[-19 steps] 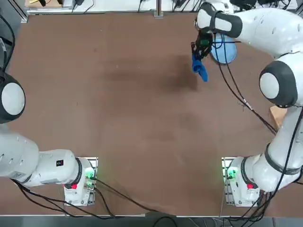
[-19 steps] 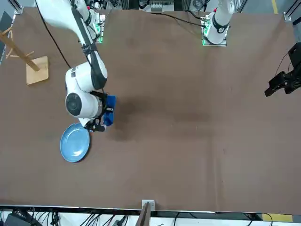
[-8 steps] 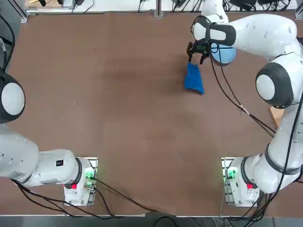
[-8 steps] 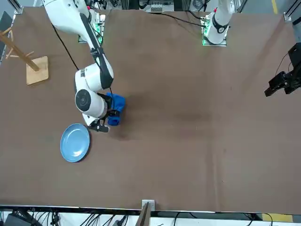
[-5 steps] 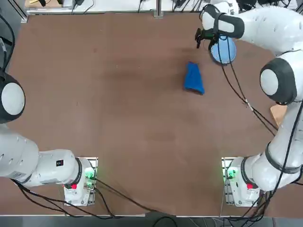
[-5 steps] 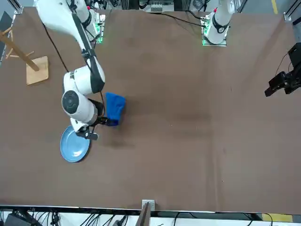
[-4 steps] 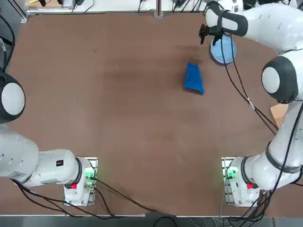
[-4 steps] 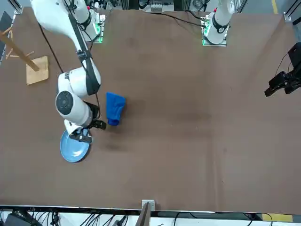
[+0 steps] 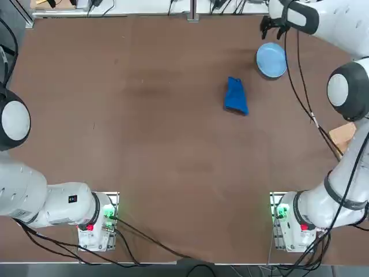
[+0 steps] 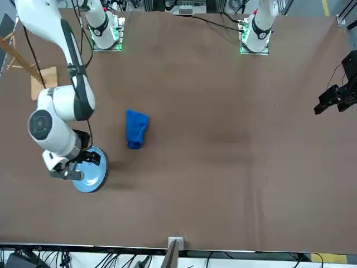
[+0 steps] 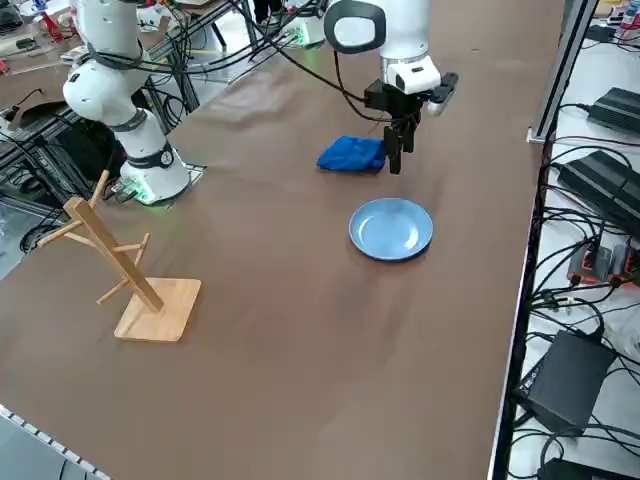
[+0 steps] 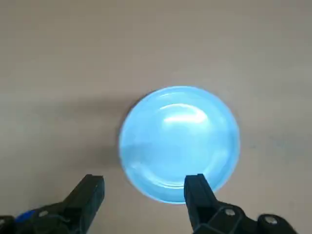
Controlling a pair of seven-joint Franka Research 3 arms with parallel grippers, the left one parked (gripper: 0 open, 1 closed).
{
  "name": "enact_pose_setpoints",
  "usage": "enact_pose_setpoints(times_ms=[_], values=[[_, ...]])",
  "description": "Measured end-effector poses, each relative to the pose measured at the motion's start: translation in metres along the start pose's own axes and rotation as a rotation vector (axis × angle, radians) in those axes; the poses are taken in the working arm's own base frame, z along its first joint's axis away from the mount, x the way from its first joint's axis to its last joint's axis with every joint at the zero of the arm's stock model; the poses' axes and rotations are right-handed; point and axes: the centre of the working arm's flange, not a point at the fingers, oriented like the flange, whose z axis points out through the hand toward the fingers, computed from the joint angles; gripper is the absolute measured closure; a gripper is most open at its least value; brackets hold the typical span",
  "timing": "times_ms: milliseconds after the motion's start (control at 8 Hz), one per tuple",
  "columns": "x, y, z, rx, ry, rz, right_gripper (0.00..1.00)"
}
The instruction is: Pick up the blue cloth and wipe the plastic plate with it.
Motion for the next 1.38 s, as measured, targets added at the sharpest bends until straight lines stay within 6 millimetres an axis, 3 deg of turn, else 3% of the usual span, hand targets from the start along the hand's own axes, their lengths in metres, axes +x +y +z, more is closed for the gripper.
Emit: enact_pose_setpoints(times_ms=[125, 375, 625, 750, 1375], values=[[0.002, 0.02, -0.017, -0.013, -0.016, 0.019, 0.0], [-0.002, 0.049, -0.076, -0.024, -0.063, 0.055, 0.0], [-0.016, 0.062, -0.136, 0.007, -0.064, 0.085, 0.0], [-0.022, 0.064, -0.153, 0.028, -0.061, 0.1, 0.0], [-0.041, 0.052, -0.186, 0.057, -0.076, 0.122, 0.0]])
